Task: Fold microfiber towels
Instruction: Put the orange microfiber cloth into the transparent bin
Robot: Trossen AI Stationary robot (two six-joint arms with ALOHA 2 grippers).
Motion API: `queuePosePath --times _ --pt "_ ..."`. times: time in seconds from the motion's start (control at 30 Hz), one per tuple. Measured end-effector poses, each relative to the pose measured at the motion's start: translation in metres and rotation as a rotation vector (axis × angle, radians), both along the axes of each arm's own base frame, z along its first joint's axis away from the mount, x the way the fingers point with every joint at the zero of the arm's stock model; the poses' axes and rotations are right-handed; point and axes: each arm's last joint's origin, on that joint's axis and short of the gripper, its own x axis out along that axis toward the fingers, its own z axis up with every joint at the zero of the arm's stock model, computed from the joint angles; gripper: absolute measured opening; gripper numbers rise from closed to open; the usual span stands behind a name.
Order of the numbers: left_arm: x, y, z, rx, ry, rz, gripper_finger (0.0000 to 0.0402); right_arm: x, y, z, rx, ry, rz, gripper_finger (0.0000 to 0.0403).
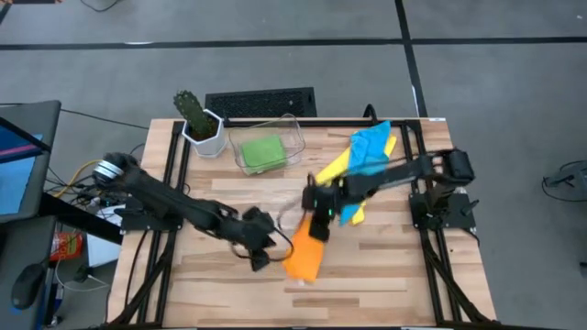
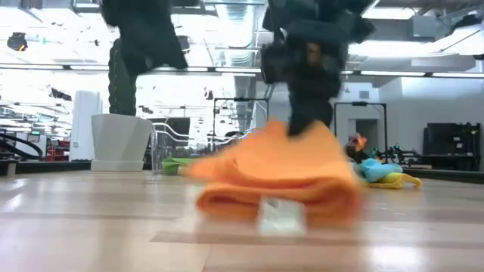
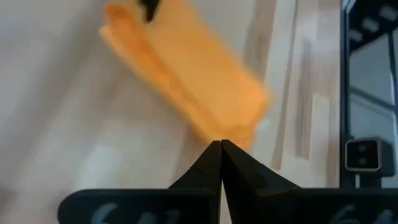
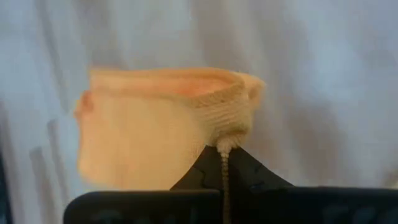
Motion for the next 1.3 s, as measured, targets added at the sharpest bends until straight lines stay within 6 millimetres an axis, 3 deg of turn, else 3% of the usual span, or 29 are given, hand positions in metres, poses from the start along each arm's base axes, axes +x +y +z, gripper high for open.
queuePosePath --times 0.27,0.57,0.8,0.97,1.1,1.3 --pt "-0.071 0.035 0.077 0.093 -0.179 0.120 0.0000 0.015 -0.044 0.064 0.003 -0.157 -0.156 0.0017" --pt "-0.144 0.071 0.111 0.205 -0.275 0.280 0.0000 0.070 -0.090 0.121 -0.068 -0.310 -0.181 0.0017" --pt "-0.177 0.087 0.119 0.253 -0.327 0.341 0.0000 0.111 -0.137 0.140 -0.092 -0.377 -0.232 0.0017" --pt "-0.192 0.094 0.120 0.272 -0.332 0.353 0.0000 0.128 -0.169 0.157 -0.094 -0.476 -0.293 0.0017" --pt "-0.200 0.097 0.121 0.285 -0.333 0.346 0.0000 0.126 -0.195 0.147 -0.034 -0.486 -0.360 0.0017" --pt "-0.207 0.101 0.123 0.310 -0.354 0.343 0.0000 0.121 -0.216 0.128 -0.071 -0.394 -0.405 0.0017"
